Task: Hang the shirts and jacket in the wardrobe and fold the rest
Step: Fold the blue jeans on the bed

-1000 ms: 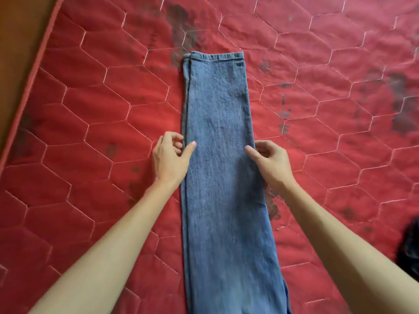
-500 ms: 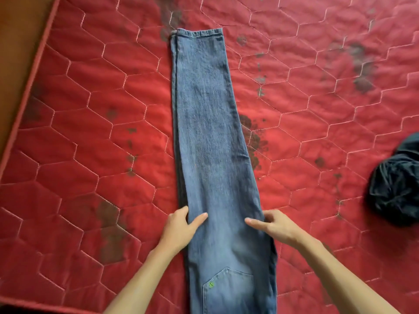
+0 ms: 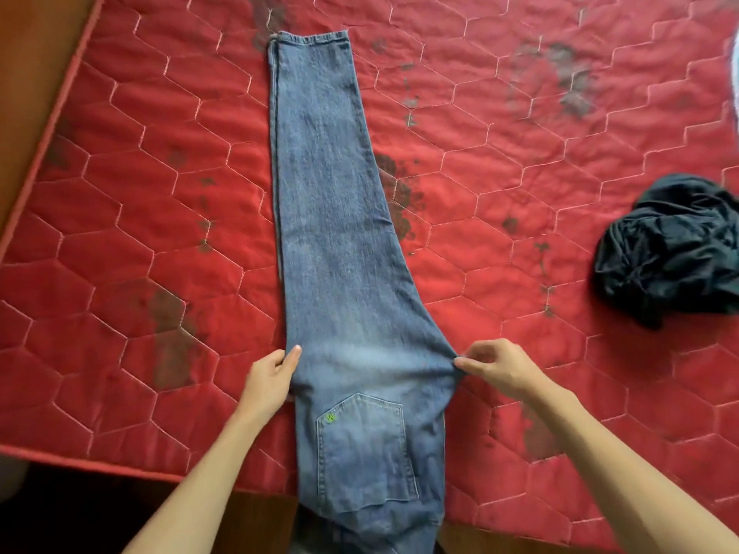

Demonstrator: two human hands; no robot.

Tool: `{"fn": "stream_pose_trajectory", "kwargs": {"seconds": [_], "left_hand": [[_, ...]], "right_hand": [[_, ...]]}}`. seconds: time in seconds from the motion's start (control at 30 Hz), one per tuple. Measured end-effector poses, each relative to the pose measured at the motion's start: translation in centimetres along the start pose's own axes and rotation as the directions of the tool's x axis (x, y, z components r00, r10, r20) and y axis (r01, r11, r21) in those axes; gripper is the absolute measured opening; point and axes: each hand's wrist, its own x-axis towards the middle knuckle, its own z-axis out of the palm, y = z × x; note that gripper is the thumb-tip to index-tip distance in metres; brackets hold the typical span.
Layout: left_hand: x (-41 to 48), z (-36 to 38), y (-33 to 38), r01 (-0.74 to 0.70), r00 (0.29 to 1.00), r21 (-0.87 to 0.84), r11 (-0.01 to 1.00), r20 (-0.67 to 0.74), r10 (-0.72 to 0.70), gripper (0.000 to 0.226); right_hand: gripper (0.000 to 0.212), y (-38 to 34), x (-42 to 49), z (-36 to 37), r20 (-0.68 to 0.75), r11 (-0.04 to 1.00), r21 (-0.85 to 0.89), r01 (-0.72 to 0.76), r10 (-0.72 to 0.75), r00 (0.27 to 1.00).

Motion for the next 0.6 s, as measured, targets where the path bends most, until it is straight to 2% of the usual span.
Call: {"fn": "stream_pose_trajectory", "kwargs": {"seconds": [0.07,0.13,0.2,0.27,0.37,0.43,0.5,0.53,0.6], "left_hand": [[-1.6,1.0,-0.2,0.024,1.0,-0.055,0.998,0.011,-0.023,0.049],[-3.6,1.5,-0.6,0.06,0.998,-0.101,0.993,0.022,-0.058,0.049],[-5.5,1.8,-1.7,0.07,0.997,-0.108,0.992,0.046,-0.065,0.036],[-7.5,2.1,-3.0,0.086,0.993,-0.129,0.988,0.085,-0.076,0.019],[-10.0,2.4,-4.5,0.116,0.991,-0.169,0.979,0.086,-0.103,0.014],[-11.3,2.4,-5.5,0.124,0.992,-0.197,0.972,0.04,-0.118,0.028],[-12.3,2.5,-6.3,0.083,0.994,-0.176,0.981,-0.05,-0.093,0.054],[-12.6,2.7,-7.1,0.068,0.993,-0.131,0.989,-0.092,-0.08,0.057],[-13.5,3.4,-7.9,0.091,0.976,-0.009,0.996,-0.199,-0.091,0.041]], "right_hand": [[0.005,0.5,-0.8,1.5,-0.072,0.999,0.05,-0.005,0.008,0.997],[0.017,0.6,-1.6,3.7,-0.214,0.996,0.082,0.028,-0.01,0.977],[0.032,0.1,-3.1,5.6,-0.296,0.979,0.201,0.035,0.027,0.955],[0.039,-0.2,-4.8,7.6,-0.259,0.948,0.319,0.001,0.086,0.962],[0.051,0.2,-7.2,10.6,-0.169,0.945,0.32,-0.061,0.12,0.978],[0.054,0.7,-8.7,12.1,-0.113,0.956,0.281,-0.088,0.124,0.986],[0.05,1.3,-9.8,13.2,-0.054,0.963,0.244,-0.114,0.131,0.99],[0.048,1.7,-10.3,13.7,-0.033,0.97,0.211,-0.122,0.132,0.991],[0.043,2.4,-11.1,14.8,0.002,0.98,0.142,-0.142,0.143,0.99]]}}
